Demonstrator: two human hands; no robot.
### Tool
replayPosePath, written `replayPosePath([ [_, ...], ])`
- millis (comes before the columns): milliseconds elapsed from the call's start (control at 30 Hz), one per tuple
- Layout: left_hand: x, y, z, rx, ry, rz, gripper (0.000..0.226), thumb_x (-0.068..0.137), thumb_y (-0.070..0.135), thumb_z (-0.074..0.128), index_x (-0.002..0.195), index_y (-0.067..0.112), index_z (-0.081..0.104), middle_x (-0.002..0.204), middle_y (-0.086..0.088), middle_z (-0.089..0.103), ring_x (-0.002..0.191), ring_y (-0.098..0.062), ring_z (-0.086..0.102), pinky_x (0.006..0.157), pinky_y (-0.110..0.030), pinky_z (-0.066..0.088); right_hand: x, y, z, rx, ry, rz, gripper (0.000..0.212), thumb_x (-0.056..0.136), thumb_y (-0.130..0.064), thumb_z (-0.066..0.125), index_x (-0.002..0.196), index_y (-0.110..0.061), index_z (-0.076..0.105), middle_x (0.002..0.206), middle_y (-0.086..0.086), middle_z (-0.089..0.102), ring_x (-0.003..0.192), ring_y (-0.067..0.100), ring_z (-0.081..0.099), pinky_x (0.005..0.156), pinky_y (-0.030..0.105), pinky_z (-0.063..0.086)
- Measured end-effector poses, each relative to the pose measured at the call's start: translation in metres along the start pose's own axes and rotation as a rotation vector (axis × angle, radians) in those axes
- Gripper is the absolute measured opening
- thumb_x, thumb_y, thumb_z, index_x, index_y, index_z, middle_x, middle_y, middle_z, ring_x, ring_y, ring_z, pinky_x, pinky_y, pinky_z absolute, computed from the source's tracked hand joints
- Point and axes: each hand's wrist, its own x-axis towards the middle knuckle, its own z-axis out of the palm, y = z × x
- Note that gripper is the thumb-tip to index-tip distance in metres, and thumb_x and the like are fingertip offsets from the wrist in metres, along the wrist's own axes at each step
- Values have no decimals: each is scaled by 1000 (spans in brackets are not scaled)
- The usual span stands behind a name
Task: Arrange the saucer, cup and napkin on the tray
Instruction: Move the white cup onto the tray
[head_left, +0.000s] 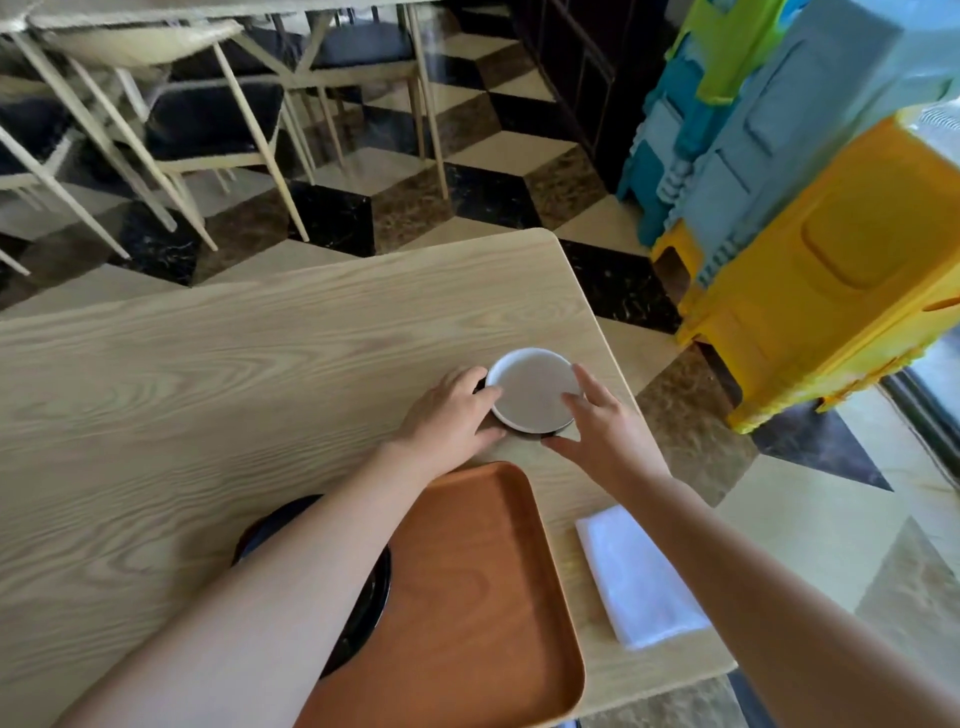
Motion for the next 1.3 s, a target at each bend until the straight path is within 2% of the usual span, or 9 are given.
replayPosePath([
  [200,-9,-7,0,-78,96,51,46,68,23,79,107,2,65,106,-21,60,102,-38,55,83,-50,51,-5,1,2,61,67,-81,51,59,-22,85,99,2,66,134,21,51,99,36,65,66,45,59],
  [333,-36,-3,-9,-112,204,29,45,65,27,81,101,5,68,103,-20,63,98,-37,59,85,-45,52,-17,-11,-15,127,122,-126,53,56,-21,87,101,-2,67,131,20,55,91,37,67,65,48,59],
  [400,-57,2,-10,-121,257,19,43,69,37,72,102,9,69,102,-17,64,97,-32,59,84,-38,50,-32,-20,-21,136,168,-164,54,53,-22,88,99,-2,69,127,19,58,85,34,69,60,43,60],
  [500,-89,6,-6,-125,260,8,48,72,49,59,104,14,68,101,-11,64,97,-24,57,85,-34,50,-59,-31,-19,163,163,-174,57,50,-24,90,99,-6,69,127,15,59,88,29,70,56,38,59],
  [700,-130,8,12,-147,256,-56,48,72,50,60,103,14,69,101,-9,65,100,-16,52,83,-30,52,-83,-37,2,182,59,-210,63,43,-18,91,100,-6,68,127,15,59,81,31,70,56,38,60],
  [867,-140,12,19,-142,290,-85,46,73,47,59,102,13,68,103,-9,65,104,-16,51,87,-29,49,-88,-37,12,184,45,-227,61,48,-20,90,103,-5,67,131,16,56,88,32,69,61,39,60],
  [1000,-143,13,27,-148,303,-120,43,73,43,64,102,12,69,105,-10,65,106,-17,50,89,-31,50,-86,-35,16,180,30,-250,61,49,-22,90,103,-5,66,131,15,56,85,32,70,59,37,59],
  [1100,-141,13,30,-121,325,-123,42,75,43,60,102,12,68,105,-10,65,106,-18,52,91,-28,47,-84,-35,15,163,21,-253,62,49,-25,90,103,-5,66,131,15,57,85,32,70,59,36,59],
  [1300,-138,11,31,-101,334,-125,42,76,44,59,103,13,67,105,-9,64,104,-21,56,87,-29,51,-80,-36,11,114,35,-259,62,47,-26,91,100,-5,68,129,14,58,82,29,70,57,33,57],
])
